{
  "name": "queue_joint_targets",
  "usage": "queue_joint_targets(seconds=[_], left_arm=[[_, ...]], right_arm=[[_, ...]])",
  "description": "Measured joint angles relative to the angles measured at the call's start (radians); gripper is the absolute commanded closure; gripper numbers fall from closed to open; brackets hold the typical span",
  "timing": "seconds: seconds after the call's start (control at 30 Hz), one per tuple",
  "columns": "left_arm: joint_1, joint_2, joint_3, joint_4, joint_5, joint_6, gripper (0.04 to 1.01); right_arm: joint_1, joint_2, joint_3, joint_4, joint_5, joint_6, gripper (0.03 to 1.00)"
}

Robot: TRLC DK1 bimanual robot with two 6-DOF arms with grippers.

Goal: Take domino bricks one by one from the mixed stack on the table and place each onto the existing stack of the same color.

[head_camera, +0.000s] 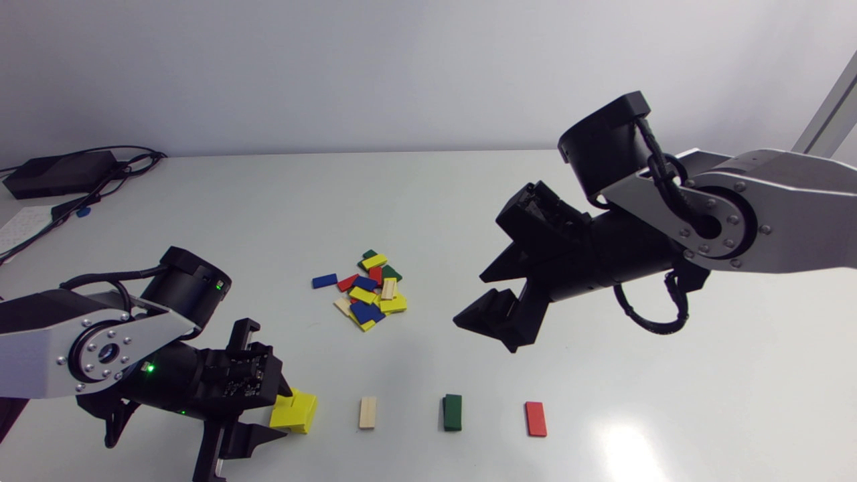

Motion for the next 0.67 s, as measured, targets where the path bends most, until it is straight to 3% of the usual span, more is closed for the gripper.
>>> queue_joint_targets(seconds=[0.4,0.6,0.67], left_arm=[[0.005,-0.067,0.023,-0.03,-0.004,-0.025,0.328],[0.025,-0.078,0.128,-0.035,-0.003,-0.169,0.316],[0.037,-0.073,0.169,-0.013,-0.003,-0.237,0.285]], right_arm=[[0.0,0.0,0.0,0.0,-0.003,0.0,0.066],[0.0,0.0,-0.002,0.002,-0.003,0.0,0.066],[0.0,0.0,-0.002,0.002,-0.003,0.0,0.066]])
